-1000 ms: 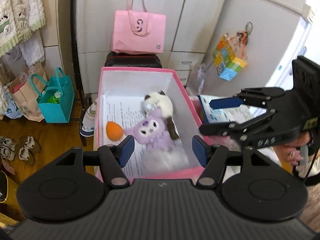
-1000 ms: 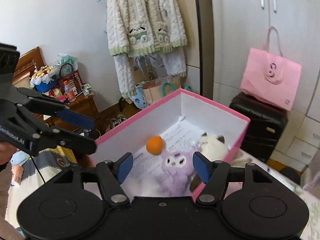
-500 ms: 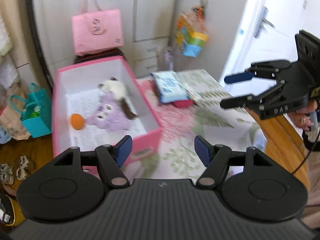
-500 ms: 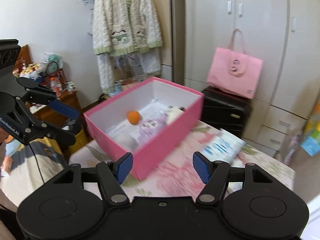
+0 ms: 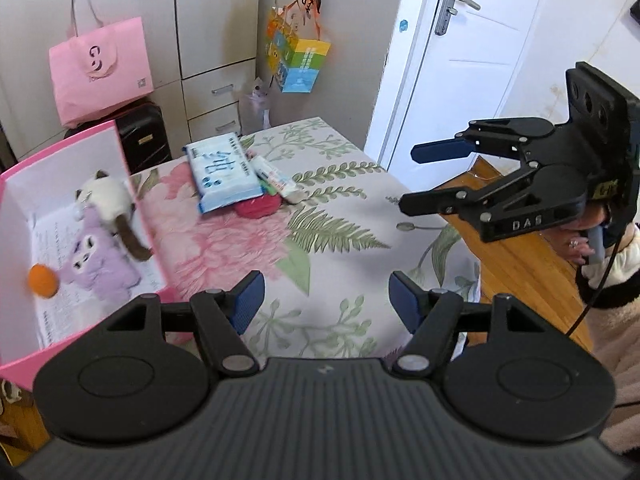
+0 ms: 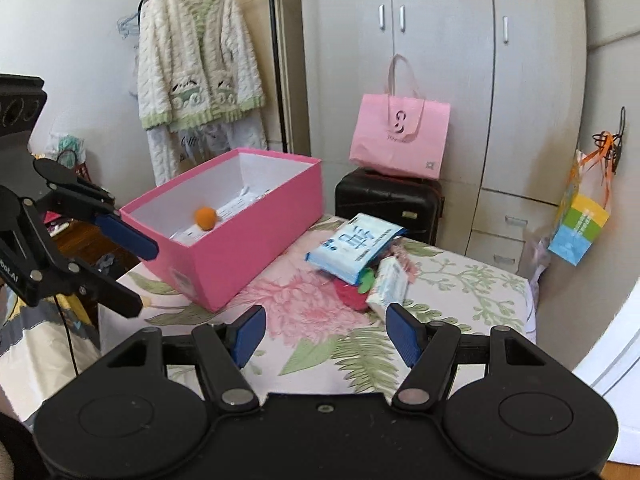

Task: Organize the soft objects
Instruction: 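Move the left gripper to the blue-and-white wipes pack and close on it, then lift the wipes pack off the bed with the left gripper, then carry the wipes pack with the left gripper into the pink shoebox, then open the left gripper to release the wipes pack and withdraw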

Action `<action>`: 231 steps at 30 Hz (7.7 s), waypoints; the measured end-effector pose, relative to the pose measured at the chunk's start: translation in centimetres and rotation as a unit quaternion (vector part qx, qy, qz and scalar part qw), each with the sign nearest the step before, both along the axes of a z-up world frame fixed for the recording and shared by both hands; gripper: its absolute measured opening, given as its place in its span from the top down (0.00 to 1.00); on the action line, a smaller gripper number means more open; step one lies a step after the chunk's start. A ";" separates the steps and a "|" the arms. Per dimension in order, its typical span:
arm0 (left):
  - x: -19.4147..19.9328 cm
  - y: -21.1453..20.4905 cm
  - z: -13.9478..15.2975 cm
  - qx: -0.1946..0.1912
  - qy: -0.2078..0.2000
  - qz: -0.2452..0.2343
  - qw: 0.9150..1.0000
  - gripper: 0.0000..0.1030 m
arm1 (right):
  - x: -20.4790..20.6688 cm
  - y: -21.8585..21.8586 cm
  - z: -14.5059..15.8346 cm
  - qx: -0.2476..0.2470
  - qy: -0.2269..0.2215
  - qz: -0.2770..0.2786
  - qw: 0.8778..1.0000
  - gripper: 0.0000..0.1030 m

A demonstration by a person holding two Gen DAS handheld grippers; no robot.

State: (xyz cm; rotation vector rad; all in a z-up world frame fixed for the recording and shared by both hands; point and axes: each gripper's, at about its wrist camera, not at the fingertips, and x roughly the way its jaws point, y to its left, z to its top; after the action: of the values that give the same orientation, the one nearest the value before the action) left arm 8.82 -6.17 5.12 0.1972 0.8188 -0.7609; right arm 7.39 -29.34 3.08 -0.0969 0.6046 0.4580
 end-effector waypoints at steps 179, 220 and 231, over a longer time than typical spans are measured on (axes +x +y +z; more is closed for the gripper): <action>-0.1 14.2 0.7 -0.064 0.017 0.203 0.977 0.40 | 0.8 21.0 1.9 0.077 0.102 0.191 0.973 0.84; 15.4 17.7 -2.9 -0.049 -0.014 0.259 0.964 0.37 | 16.0 25.6 -2.5 -0.073 0.031 0.133 0.988 0.63; 6.9 17.2 2.0 -0.031 -0.088 0.218 0.972 0.36 | 9.9 23.5 1.3 -0.086 -0.005 0.120 0.989 0.54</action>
State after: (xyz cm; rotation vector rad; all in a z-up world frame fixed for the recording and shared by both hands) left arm 15.71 11.03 7.15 0.0239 0.6379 -0.3480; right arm 17.27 -5.83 4.42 -0.3377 0.6247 0.6372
